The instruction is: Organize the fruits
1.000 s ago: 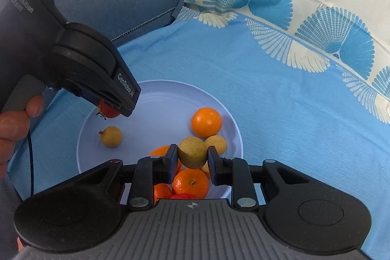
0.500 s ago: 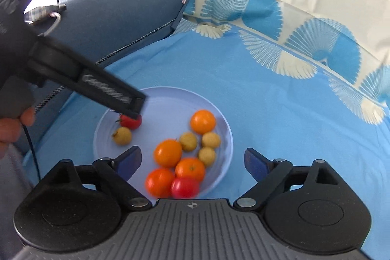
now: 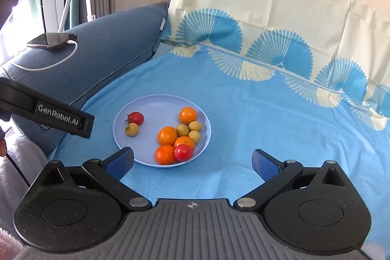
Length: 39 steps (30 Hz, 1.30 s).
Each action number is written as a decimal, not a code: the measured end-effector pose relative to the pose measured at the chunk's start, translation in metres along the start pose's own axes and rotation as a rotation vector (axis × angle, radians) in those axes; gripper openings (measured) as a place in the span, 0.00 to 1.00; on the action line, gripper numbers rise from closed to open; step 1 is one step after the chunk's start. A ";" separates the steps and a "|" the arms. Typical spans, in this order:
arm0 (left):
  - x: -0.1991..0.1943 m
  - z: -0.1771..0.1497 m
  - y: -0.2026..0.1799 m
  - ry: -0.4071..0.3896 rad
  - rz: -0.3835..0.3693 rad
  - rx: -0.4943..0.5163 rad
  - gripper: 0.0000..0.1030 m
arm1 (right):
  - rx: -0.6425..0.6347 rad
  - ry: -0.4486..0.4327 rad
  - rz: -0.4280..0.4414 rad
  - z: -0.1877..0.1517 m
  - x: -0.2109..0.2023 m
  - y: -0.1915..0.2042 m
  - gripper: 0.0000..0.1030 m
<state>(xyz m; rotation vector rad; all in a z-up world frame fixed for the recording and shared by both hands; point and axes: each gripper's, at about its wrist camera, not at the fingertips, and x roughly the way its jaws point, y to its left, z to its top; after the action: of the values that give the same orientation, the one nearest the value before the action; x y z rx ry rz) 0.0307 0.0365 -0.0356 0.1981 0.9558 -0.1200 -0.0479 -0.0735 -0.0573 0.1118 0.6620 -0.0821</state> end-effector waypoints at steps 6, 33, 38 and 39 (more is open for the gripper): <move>-0.016 -0.013 -0.010 -0.038 -0.007 0.032 1.00 | -0.002 -0.033 -0.013 -0.007 -0.020 0.000 0.99; -0.026 -0.019 -0.006 -0.038 -0.027 0.028 1.00 | -0.047 -0.083 -0.016 -0.013 -0.039 0.011 0.99; -0.025 -0.019 -0.005 -0.030 -0.023 0.025 1.00 | -0.051 -0.082 -0.015 -0.012 -0.038 0.012 0.99; -0.025 -0.019 -0.004 -0.029 -0.022 0.025 1.00 | -0.053 -0.083 -0.015 -0.012 -0.038 0.012 0.99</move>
<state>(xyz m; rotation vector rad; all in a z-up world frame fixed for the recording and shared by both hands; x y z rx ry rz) 0.0001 0.0369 -0.0263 0.2080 0.9281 -0.1550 -0.0839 -0.0583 -0.0427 0.0524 0.5822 -0.0836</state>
